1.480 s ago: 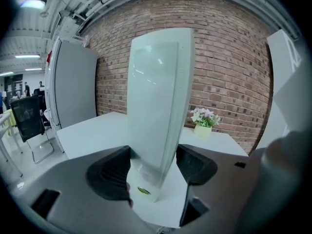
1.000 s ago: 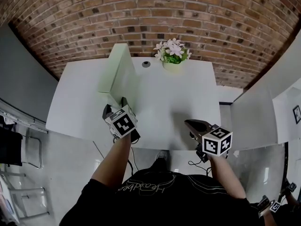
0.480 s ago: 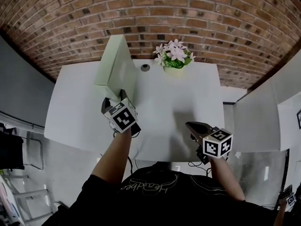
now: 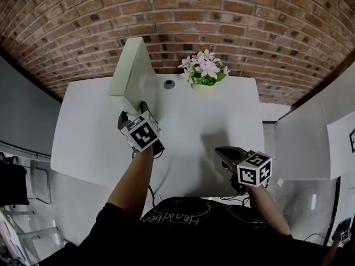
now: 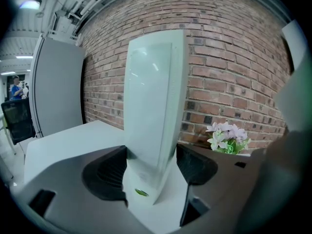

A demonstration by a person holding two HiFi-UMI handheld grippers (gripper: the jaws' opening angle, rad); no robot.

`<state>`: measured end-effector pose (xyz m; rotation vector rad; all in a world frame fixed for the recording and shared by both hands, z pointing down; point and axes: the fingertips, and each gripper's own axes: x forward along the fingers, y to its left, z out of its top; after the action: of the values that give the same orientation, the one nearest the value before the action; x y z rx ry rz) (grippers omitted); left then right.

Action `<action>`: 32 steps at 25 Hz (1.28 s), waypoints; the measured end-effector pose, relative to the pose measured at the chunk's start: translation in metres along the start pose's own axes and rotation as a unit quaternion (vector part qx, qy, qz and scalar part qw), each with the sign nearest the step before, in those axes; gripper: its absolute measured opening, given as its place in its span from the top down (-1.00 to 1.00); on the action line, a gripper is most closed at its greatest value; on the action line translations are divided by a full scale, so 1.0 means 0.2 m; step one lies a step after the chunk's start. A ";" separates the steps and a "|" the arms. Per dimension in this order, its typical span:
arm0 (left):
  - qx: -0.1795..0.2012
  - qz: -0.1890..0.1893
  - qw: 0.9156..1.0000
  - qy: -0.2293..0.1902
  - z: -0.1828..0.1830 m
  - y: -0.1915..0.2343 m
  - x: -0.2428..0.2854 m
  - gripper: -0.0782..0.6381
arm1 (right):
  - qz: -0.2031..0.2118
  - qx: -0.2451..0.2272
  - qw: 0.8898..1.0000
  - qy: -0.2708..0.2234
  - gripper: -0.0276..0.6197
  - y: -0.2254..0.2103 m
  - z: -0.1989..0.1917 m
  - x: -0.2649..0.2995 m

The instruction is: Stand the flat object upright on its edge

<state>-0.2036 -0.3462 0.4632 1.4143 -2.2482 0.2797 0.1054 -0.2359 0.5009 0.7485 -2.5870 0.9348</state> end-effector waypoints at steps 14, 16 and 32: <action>-0.034 -0.095 0.995 0.021 -0.07 0.02 -0.05 -0.41 | 0.043 -0.002 0.999 -0.018 0.90 0.11 -0.06 -0.09; -0.028 -0.106 0.994 0.030 -0.13 0.06 -0.14 -0.41 | 0.047 -0.016 0.998 -0.035 0.90 0.16 -0.03 -0.12; -0.057 -0.519 0.848 0.089 -0.53 -0.23 -1.47 0.22 | 0.114 -0.101 0.980 -0.127 0.90 0.81 -0.08 -0.47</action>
<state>-0.0263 -0.0894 0.4090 2.1703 -1.0672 -0.0919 0.0940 -0.0838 0.3900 0.5567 -2.9855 0.6550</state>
